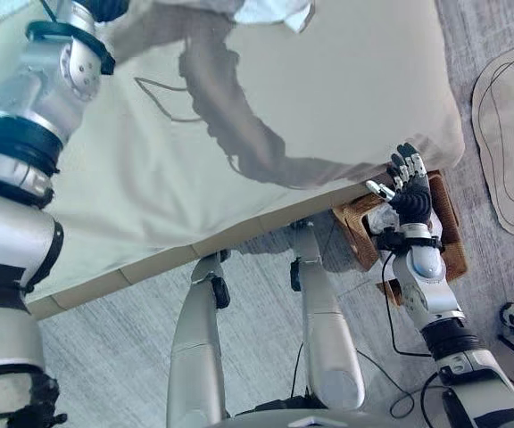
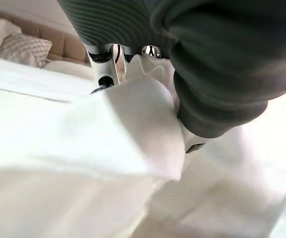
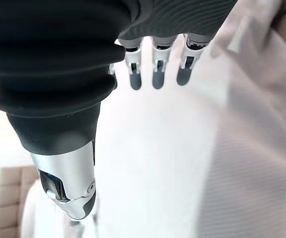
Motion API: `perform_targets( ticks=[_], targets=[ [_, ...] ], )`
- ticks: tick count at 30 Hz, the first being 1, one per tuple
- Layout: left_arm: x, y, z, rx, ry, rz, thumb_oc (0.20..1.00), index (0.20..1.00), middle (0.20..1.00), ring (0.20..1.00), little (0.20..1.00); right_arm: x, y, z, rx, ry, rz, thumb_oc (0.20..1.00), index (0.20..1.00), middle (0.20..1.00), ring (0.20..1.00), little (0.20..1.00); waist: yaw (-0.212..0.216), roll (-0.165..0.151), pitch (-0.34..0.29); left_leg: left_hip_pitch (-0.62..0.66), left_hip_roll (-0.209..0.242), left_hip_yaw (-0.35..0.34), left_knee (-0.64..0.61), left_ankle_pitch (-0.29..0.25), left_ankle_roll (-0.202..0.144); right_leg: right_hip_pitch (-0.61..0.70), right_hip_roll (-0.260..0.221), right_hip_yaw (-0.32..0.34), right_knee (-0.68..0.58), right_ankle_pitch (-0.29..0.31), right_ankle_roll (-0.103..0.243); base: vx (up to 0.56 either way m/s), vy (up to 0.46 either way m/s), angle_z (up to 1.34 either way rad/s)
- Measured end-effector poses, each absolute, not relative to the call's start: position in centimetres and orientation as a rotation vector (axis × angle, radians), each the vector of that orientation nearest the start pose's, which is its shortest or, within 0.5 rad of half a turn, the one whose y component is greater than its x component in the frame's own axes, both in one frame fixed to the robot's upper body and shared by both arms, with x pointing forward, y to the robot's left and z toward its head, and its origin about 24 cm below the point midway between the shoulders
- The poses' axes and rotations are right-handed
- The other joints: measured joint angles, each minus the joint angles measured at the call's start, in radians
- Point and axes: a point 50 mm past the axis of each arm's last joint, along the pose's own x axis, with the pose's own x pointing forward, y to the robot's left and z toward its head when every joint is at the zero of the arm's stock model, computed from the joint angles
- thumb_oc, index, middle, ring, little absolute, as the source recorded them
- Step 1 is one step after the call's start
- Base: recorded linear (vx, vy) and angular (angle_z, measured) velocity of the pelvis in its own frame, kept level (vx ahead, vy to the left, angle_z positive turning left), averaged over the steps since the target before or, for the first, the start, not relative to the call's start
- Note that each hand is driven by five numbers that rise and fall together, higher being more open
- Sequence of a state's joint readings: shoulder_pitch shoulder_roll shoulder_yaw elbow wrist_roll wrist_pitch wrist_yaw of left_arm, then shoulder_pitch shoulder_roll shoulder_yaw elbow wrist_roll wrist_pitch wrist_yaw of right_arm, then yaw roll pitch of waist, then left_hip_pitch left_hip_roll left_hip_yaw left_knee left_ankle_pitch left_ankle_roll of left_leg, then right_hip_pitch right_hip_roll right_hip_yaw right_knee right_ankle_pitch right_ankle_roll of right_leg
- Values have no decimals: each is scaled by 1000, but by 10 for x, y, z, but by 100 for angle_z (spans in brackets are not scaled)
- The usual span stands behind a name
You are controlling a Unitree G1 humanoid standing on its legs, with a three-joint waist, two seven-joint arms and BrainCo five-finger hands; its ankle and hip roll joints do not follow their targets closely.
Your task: Pick up clothes into the bucket
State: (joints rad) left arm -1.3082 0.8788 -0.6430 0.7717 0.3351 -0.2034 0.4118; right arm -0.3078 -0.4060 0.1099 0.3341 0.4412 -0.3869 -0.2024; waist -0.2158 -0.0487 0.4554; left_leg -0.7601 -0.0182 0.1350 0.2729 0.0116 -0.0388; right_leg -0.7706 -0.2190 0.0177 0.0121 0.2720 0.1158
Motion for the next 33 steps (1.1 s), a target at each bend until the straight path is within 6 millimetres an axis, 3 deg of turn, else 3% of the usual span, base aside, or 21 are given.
perform_targets(
  ticks=[5, 7, 12, 18, 23, 30, 33],
  targets=[
    [370, 219, 301, 1214, -780, 310, 200, 200, 200, 200, 200, 305, -221, 87, 27, -288, -170, 1000, 1000, 1000, 1000, 1000, 45, 9, -3, 126, 10, -6, -55, 2, -3, 103, 11, -15, -1, -13, -9, 40, -53, -2],
    [365, 214, 277, 1089, -775, 271, 200, 200, 200, 200, 200, 305, -222, 81, 15, -255, -175, 1000, 1000, 1000, 1000, 1000, 61, 11, -7, 208, 14, -22, -87, 4, -5, 177, 15, -35, -3, -27, -12, 47, -55, 10],
    [352, 203, 254, 915, -798, 219, 200, 200, 200, 200, 200, 304, -224, 73, 5, -219, -183, 1000, 1000, 1000, 1000, 1000, 89, 16, -26, 298, 14, -32, -133, 10, -6, 264, 17, -57, -24, -39, -14, 52, -43, 7],
    [331, 174, 211, 523, -765, 76, 200, 200, 200, 200, 200, 299, -222, 59, 12, -155, -185, 1000, 1000, 1000, 1000, 1000, 106, 17, -53, 442, 20, -67, -194, 18, -13, 425, 23, -102, -74, -48, -12, 84, -43, 14],
    [318, 161, 213, 313, -782, -38, 200, 200, 200, 200, 200, 297, -218, 52, -35, -118, -159, 1000, 1000, 1000, 1000, 1000, 129, 22, -97, 515, 26, -86, -236, 26, -17, 504, 31, -126, -101, -51, -16, 103, -33, 11],
    [305, 148, 217, 271, -815, -176, 200, 200, 200, 200, 200, 304, -196, 52, -411, -108, 42, 1000, 1000, 1000, 1000, 1000, 142, 26, -180, 639, 40, -110, -299, 38, -24, 612, 47, -155, -102, -80, -17, 90, -34, 8],
    [298, 142, 221, 254, -850, -223, 200, 200, 200, 200, 200, 304, -183, 55, -435, -127, 96, 1000, 1000, 1000, 1000, 1000, 153, 39, -235, 660, 49, -123, -320, 41, -28, 630, 57, -167, -102, -95, -17, 99, -36, 13]
  ],
)
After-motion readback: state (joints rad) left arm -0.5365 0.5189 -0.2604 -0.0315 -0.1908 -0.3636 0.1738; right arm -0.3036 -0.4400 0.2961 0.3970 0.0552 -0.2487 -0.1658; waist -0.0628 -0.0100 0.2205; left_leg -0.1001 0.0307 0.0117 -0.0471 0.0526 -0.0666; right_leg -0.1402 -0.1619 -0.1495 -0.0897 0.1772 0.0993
